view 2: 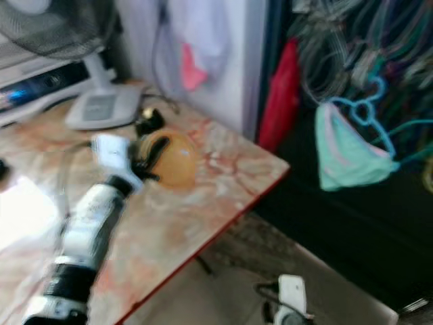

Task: Restocking fridge

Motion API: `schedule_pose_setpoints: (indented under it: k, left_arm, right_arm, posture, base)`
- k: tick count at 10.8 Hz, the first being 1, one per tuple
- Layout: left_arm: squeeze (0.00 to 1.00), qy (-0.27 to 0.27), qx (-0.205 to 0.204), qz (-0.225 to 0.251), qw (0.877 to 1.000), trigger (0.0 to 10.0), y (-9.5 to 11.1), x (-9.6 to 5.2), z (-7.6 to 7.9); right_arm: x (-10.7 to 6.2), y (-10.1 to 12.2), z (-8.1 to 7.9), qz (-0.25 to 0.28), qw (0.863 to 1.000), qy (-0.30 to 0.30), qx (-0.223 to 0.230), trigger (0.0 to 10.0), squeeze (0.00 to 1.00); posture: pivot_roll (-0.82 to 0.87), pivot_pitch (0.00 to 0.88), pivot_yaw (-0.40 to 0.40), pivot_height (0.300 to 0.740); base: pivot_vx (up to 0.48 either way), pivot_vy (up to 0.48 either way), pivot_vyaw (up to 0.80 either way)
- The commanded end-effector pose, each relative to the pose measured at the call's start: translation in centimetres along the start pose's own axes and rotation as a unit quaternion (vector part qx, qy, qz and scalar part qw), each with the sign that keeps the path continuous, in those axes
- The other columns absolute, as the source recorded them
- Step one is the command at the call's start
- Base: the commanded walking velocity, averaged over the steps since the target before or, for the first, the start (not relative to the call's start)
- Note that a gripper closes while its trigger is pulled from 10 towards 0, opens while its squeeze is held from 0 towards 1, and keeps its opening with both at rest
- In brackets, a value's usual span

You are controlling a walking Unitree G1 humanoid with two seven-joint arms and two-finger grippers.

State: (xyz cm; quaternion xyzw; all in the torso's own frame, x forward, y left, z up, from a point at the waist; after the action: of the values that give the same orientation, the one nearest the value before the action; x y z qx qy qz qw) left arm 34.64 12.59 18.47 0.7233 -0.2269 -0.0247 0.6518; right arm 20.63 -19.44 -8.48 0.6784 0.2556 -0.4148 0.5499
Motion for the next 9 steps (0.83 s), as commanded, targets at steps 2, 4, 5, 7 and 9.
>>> schedule_pose_setpoints:
  k: [2, 4, 5, 7, 9]
  left_arm:
    - [0.00, 0.012, 0.011, 0.011, 1.000, 10.0, 0.58, -0.12, -1.06]
    - [0.00, 0.012, 0.011, 0.011, 1.000, 10.0, 0.58, -0.09, -1.06]
    - [0.00, 0.012, 0.011, 0.011, 1.000, 10.0, 0.58, -0.09, -1.04]
    - [0.00, 0.011, 0.010, 0.011, 1.000, 10.0, 0.55, -0.11, -1.00]
    - [0.00, 0.009, 0.009, 0.011, 1.000, 10.0, 0.54, -0.07, -0.91]
  right_arm:
    - [0.01, -0.13, -0.38, -0.003, 1.000, 0.004, 0.006, 10.0, 0.00]
    - [0.01, -0.13, -0.39, -0.004, 1.000, 0.005, 0.007, 10.0, 0.00]
    - [0.01, -0.13, -0.39, -0.004, 1.000, 0.006, 0.007, 10.0, 0.00]
    - [0.01, -0.15, -0.41, -0.005, 1.000, 0.007, 0.007, 10.0, 0.00]
    - [0.01, -0.14, -0.44, -0.005, 1.000, 0.009, 0.007, 10.0, 0.00]
  posture:
    - [0.04, 0.000, 0.058, 0.740]
    - [0.04, 0.000, 0.058, 0.740]
    - [0.04, 0.000, 0.058, 0.740]
    - [0.04, 0.000, 0.059, 0.740]
    - [0.04, 0.000, 0.058, 0.740]
  base:
    - [0.000, 0.000, -0.79]
    - [0.000, 0.000, -0.79]
    - [0.000, 0.000, -0.79]
    - [0.000, 0.000, -0.79]
    - [0.000, 0.000, -0.79]
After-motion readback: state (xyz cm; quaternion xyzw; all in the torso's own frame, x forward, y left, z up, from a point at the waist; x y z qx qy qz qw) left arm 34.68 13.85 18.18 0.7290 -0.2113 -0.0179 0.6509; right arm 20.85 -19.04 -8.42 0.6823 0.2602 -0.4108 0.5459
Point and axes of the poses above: a point about 5 cm out from each wrist's last joint towards the gripper, its own x axis pointing out of the wrist towards the gripper, its own y axis along the axis of the wrist's last joint, z = x × y, the point moved 1 cm from there along x, pointing out of the wrist towards the gripper, and after that the axes turned 8 degrees about x, right-handed, at the moved point
